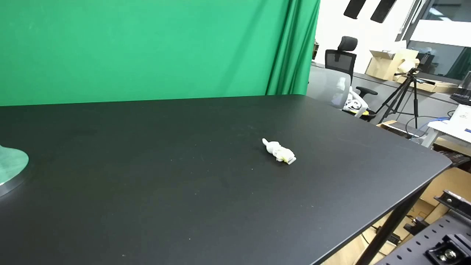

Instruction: Move the white toy to the left

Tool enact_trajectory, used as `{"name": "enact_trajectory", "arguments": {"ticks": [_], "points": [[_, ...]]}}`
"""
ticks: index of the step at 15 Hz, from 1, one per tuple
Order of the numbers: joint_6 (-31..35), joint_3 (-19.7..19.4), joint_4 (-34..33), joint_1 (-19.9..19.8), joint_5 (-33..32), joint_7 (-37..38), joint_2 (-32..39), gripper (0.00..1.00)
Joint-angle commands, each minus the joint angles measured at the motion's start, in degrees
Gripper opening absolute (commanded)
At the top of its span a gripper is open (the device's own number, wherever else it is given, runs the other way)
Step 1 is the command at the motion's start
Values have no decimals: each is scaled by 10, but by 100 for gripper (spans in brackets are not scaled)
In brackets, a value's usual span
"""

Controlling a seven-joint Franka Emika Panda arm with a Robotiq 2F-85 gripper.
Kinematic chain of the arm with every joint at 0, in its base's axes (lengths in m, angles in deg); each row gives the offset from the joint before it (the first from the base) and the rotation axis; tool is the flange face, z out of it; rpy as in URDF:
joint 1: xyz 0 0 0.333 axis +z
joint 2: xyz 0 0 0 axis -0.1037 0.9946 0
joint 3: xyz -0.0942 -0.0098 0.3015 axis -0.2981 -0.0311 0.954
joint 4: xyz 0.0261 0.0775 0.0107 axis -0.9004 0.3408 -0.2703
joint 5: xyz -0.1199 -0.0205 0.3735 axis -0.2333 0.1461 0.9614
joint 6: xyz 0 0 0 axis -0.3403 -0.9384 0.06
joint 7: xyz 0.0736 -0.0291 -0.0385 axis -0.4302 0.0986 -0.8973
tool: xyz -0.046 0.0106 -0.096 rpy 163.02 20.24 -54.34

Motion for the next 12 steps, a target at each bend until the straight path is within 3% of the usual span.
{"name": "enact_trajectory", "arguments": {"ticks": [1,5,12], "points": [[-1,2,-1,-2,3,-2,0,100],[-1,2,-1,-2,3,-2,0,100],[124,-39,-16,-1,9,-35,115,100]]}}
